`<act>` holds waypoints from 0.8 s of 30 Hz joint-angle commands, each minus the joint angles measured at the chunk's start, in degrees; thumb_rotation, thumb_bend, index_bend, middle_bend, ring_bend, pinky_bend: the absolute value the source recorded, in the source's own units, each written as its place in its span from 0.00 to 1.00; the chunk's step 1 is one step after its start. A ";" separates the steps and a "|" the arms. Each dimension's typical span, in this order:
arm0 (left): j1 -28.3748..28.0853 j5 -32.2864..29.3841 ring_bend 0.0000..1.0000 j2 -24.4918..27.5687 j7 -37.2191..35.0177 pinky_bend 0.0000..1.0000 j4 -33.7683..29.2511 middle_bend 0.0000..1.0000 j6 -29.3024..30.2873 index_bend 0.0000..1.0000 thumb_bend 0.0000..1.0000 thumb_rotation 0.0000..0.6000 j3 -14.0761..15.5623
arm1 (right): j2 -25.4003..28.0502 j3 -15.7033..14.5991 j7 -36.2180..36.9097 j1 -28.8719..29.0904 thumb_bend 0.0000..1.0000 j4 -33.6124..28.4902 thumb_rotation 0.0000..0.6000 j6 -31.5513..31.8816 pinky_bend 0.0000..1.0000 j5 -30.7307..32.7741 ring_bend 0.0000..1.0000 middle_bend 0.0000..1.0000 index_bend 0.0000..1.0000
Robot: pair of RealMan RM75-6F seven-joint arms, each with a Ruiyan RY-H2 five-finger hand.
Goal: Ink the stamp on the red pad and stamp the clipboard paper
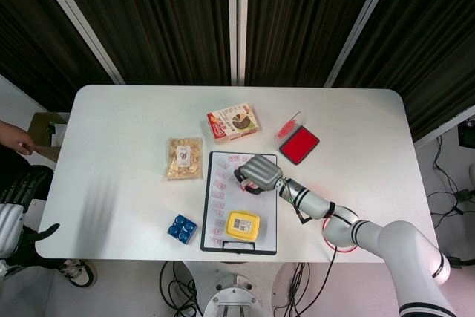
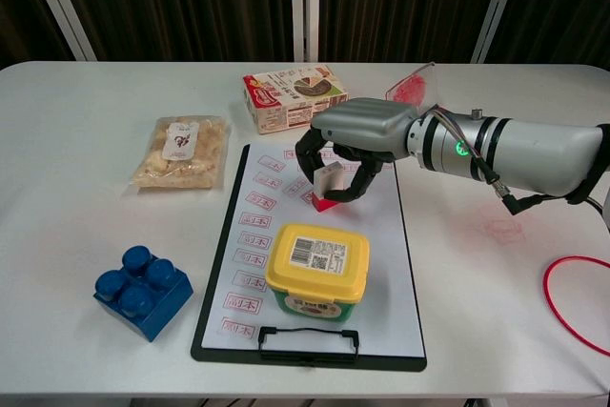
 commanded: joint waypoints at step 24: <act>-0.14 0.39 0.07 0.49 0.40 0.16 -0.71 0.09 0.17 0.07 0.00 1.00 -0.04 | 3.71 2.71 2.35 -1.44 0.40 -5.90 1.00 7.10 1.00 0.41 0.88 0.90 1.00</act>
